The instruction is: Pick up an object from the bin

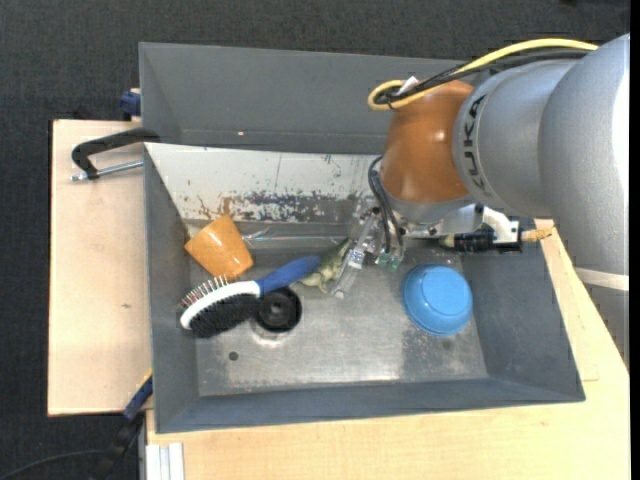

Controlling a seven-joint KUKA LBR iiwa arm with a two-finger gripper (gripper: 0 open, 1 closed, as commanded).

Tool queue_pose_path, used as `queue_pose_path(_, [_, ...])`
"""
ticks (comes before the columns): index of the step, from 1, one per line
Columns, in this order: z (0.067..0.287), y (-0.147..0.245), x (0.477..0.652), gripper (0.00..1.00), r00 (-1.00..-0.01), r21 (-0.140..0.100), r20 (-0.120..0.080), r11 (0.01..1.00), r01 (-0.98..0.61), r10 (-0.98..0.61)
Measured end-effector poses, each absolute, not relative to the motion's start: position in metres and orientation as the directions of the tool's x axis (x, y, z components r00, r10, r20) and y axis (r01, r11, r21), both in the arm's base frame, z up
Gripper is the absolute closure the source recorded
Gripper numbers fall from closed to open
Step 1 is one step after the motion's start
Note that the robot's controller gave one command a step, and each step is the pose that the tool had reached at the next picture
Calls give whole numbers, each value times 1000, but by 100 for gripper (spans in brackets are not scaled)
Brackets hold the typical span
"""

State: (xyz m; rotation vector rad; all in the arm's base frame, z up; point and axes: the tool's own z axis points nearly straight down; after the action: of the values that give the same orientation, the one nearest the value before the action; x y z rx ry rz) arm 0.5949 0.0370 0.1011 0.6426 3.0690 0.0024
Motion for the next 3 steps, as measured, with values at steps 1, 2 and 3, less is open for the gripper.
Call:
queue_pose_path(1, [71,40,604,0,-983,1,-4,983,181,181])
queue_pose_path(2, [73,40,605,0,-983,2,-5,983,181,181])
queue_pose_path(3, [76,40,605,100,-983,1,-2,983,182,182])
